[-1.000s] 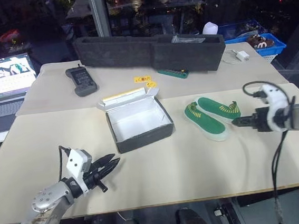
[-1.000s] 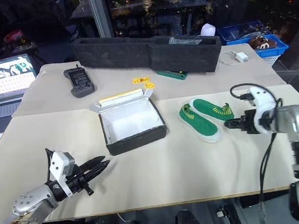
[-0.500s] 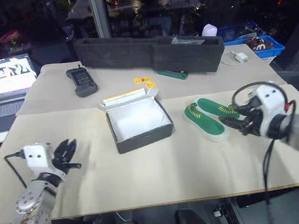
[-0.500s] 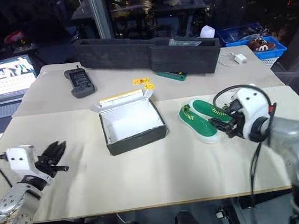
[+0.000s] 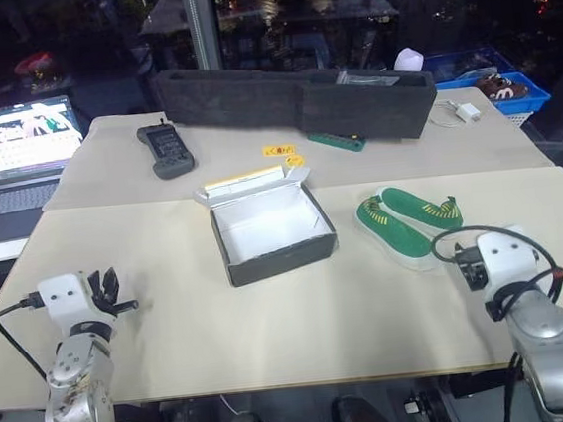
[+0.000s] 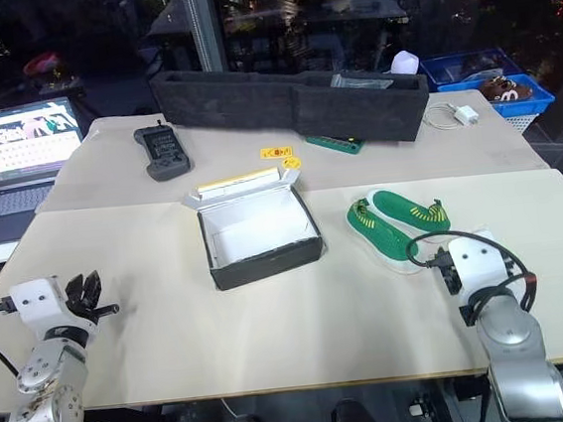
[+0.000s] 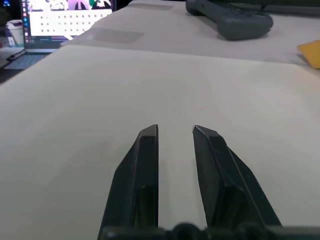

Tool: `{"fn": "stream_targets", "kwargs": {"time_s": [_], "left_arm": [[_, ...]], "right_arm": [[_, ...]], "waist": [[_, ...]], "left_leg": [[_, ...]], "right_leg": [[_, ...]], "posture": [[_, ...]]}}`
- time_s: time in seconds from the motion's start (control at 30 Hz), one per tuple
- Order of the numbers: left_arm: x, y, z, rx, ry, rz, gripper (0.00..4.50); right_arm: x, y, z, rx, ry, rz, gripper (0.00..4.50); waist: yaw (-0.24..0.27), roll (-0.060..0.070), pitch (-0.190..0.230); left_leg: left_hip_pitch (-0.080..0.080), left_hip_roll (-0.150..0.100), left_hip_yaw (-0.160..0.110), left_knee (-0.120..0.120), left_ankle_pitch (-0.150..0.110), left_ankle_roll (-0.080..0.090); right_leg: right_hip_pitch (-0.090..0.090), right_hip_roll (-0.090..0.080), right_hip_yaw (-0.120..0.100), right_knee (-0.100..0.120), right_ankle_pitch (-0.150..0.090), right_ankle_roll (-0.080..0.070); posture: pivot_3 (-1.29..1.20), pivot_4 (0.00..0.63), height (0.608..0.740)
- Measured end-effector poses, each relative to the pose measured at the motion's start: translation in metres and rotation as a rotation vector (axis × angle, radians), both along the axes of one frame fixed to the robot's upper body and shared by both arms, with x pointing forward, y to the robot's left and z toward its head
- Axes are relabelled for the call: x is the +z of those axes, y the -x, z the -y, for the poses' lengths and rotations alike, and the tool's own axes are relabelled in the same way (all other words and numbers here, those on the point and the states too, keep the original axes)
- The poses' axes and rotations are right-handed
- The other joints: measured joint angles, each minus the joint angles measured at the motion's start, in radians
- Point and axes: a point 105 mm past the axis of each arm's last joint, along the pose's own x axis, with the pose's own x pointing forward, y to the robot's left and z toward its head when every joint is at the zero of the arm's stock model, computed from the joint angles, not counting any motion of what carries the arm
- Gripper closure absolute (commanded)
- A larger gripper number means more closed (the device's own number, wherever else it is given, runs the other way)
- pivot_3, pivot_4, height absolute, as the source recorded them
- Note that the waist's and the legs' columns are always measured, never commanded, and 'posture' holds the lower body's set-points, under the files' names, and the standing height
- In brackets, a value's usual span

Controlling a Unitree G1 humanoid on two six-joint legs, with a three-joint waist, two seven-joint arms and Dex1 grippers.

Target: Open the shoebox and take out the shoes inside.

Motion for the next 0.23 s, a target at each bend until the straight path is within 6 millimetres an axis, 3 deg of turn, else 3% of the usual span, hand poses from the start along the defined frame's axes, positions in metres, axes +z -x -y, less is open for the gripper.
{"fn": "stream_targets", "kwargs": {"time_s": [0.23], "left_arm": [[-0.0011,-0.0073,0.0048,-0.028,0.007,0.009,3.36]], "right_arm": [[0.0099,-0.002,0.0009,0.015,0.027,0.043,1.1]], "waist": [[-0.009,0.0,0.0]], "left_leg": [[0.0,0.0,0.0,0.0,0.0,0.0]], "right_leg": [[0.0,0.0,0.0,0.0,0.001,0.002]], "posture": [[0.0,0.15,0.715]]}}
